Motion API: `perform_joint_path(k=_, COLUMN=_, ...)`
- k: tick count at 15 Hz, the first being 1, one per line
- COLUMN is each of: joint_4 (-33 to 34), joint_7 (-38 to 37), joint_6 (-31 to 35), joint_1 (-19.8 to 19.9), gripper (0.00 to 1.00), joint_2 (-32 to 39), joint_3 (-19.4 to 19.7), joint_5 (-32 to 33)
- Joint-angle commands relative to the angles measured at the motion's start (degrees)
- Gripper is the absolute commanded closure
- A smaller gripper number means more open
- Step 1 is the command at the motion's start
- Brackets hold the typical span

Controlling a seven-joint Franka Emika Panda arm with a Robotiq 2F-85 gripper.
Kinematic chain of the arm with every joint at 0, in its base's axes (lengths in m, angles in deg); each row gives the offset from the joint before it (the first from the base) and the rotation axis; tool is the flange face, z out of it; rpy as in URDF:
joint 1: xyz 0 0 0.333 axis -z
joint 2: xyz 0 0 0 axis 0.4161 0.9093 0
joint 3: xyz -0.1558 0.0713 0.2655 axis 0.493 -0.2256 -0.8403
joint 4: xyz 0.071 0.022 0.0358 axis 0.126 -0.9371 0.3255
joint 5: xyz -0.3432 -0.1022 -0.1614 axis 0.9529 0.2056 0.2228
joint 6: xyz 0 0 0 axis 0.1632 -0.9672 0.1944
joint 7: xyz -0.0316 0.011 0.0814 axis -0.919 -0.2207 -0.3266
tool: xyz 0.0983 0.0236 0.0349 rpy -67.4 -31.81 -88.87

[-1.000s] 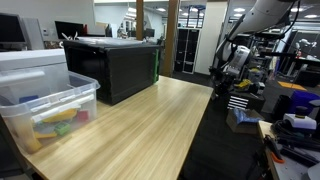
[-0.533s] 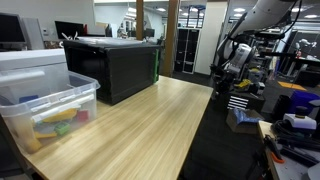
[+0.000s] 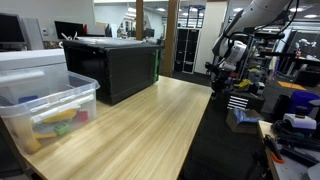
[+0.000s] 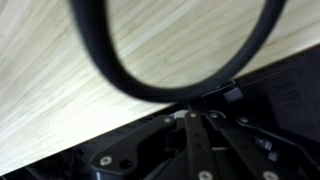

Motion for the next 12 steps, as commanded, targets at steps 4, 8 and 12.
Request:
perform_joint_path(k=4, joint_4=0.4, joint_7=-0.8, joint_6=1.1, joint_1=-2.8, gripper=0.99, joint_2=0.7, joint_3=-1.8, joint_5=1.7)
perform_joint_path(k=8, joint_4=2.2, joint_7=-2.2, joint_6=0.9, joint_1=-3.0, gripper=0.99, joint_2=2.5, joint_3=-1.8, joint_5=3.2)
perform_joint_path(k=12, joint_4=4.2, joint_7=-3.4, joint_6=-0.1, joint_1=-2.6, gripper=1.0, joint_2=4.1, joint_3=-1.9, joint_5=4.3)
